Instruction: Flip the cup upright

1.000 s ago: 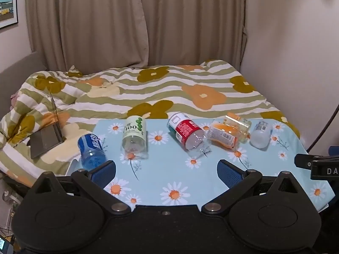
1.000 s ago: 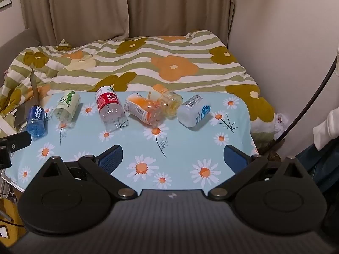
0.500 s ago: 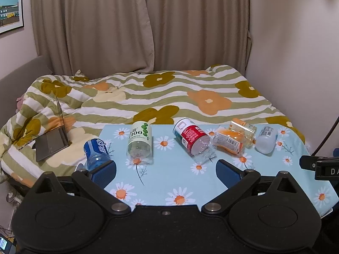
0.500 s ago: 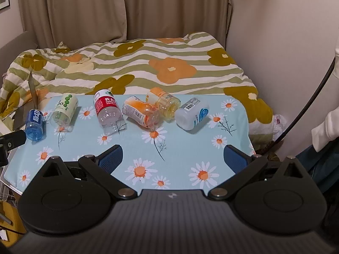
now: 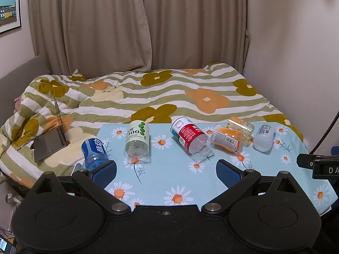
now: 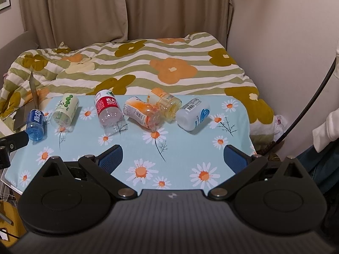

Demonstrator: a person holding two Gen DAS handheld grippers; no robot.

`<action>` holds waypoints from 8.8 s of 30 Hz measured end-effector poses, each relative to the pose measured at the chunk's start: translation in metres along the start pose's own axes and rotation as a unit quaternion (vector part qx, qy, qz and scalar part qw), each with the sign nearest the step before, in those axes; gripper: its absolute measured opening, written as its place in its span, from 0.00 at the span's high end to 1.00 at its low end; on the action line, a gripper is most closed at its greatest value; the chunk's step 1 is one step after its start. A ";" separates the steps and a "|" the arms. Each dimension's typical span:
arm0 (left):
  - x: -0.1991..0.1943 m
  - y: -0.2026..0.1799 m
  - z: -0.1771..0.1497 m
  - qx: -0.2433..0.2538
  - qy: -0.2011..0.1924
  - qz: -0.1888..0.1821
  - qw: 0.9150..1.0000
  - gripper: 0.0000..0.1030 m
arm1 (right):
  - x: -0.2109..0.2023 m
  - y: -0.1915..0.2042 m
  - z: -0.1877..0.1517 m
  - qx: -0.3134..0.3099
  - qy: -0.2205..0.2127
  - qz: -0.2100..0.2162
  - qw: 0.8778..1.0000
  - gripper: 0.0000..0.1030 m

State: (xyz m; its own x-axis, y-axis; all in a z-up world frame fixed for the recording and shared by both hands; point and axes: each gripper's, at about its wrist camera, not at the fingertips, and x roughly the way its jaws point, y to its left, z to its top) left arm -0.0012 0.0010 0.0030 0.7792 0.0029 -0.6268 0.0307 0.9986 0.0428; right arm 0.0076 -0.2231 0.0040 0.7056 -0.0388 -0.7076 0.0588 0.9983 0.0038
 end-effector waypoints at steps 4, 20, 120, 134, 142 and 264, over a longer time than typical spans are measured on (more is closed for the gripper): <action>0.000 0.000 0.000 0.000 0.000 0.000 1.000 0.01 | -0.001 0.000 0.000 0.000 0.000 0.000 1.000 0.00; -0.003 0.002 0.000 -0.007 0.004 0.001 1.000 0.01 | -0.001 0.001 -0.001 0.000 -0.001 0.000 1.000 0.00; 0.304 -0.017 0.083 -0.127 0.290 -0.078 0.945 0.30 | 0.181 -0.011 0.056 0.036 0.154 -0.014 0.987 0.00; 0.224 -0.045 0.076 -0.031 0.281 -0.098 0.954 0.30 | 0.140 -0.032 0.044 0.042 0.124 0.008 0.991 0.00; 0.184 -0.074 0.034 0.041 0.286 -0.104 0.952 0.30 | 0.115 -0.050 0.010 0.035 0.128 0.018 0.991 0.00; 0.080 0.086 -0.046 -0.013 0.175 -0.078 0.981 0.00 | 0.115 0.099 -0.053 -0.027 -0.164 0.092 0.982 0.25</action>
State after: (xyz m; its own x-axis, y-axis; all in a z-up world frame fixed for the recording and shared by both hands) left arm 0.0348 0.0896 -0.0796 0.5038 -0.1367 -0.8530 0.1138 0.9893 -0.0914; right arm 0.0566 -0.1263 -0.1144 0.8909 0.1392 -0.4323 -0.1223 0.9902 0.0669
